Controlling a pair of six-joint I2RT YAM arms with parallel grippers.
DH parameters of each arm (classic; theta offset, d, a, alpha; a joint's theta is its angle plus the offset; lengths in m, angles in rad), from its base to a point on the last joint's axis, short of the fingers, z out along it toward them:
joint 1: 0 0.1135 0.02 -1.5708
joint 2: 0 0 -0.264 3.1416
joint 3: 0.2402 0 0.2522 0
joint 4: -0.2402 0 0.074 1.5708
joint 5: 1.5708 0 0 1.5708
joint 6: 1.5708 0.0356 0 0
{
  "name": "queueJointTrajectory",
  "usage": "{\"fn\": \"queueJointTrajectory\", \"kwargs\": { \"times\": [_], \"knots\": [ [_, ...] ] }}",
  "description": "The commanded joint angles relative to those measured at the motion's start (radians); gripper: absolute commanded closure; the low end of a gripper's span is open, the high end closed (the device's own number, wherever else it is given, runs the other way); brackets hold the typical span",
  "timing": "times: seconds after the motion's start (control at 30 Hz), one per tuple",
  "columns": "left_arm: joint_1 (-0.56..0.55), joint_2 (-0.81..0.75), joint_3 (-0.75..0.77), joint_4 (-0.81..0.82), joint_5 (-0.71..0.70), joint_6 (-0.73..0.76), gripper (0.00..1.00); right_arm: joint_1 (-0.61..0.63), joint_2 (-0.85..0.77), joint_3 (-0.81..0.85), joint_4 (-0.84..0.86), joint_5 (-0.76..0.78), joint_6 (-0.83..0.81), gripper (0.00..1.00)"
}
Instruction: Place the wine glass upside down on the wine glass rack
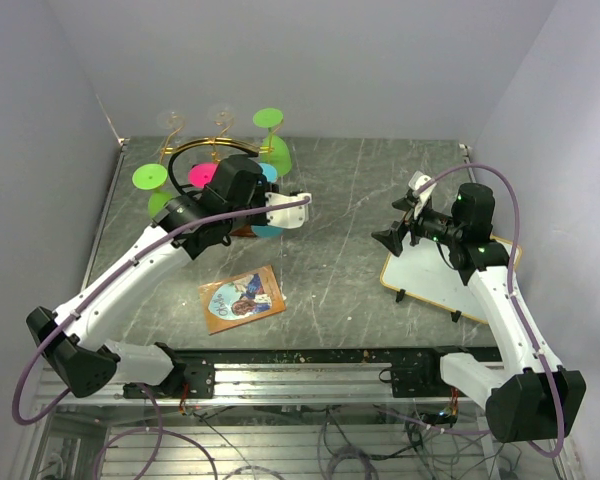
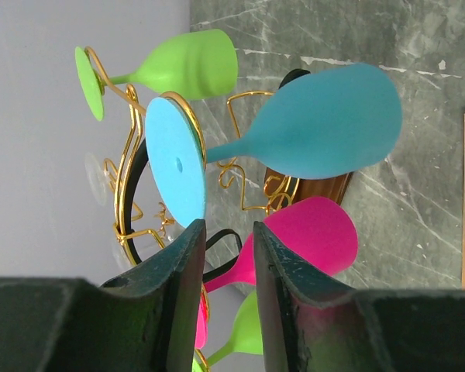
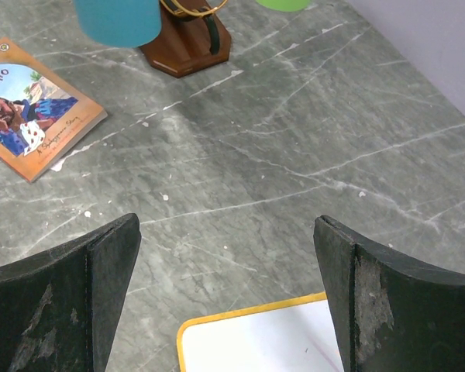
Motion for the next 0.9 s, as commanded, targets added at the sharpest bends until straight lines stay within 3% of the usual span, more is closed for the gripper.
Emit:
{"fn": "queueJointTrajectory", "kwargs": {
  "times": [0.0,0.17,0.57,0.63,0.67,0.73,0.87],
  "knots": [
    [-0.004,-0.028,-0.007,-0.015,-0.009,-0.004,0.57,-0.009,-0.002,-0.012,0.022,0.011,-0.017,0.06],
    [0.013,-0.048,0.004,-0.028,0.016,-0.029,0.54,-0.013,-0.001,-0.013,0.024,0.012,-0.015,0.06],
    [0.123,-0.123,-0.001,-0.056,0.196,-0.131,0.29,-0.029,-0.001,-0.024,0.047,0.023,0.000,0.06],
    [0.154,-0.139,-0.003,-0.044,0.219,-0.164,0.22,-0.032,0.001,-0.023,0.056,0.045,0.015,0.06],
    [0.170,-0.150,-0.003,-0.036,0.230,-0.188,0.11,-0.035,0.002,-0.022,0.060,0.059,0.021,0.05],
    [0.199,-0.172,-0.004,-0.014,0.240,-0.249,0.02,-0.044,0.004,-0.017,0.066,0.096,0.040,0.05],
    [0.269,-0.208,-0.015,0.054,0.211,-0.381,0.00,-0.058,0.049,0.030,0.024,0.204,0.044,0.03]
  ]
}}
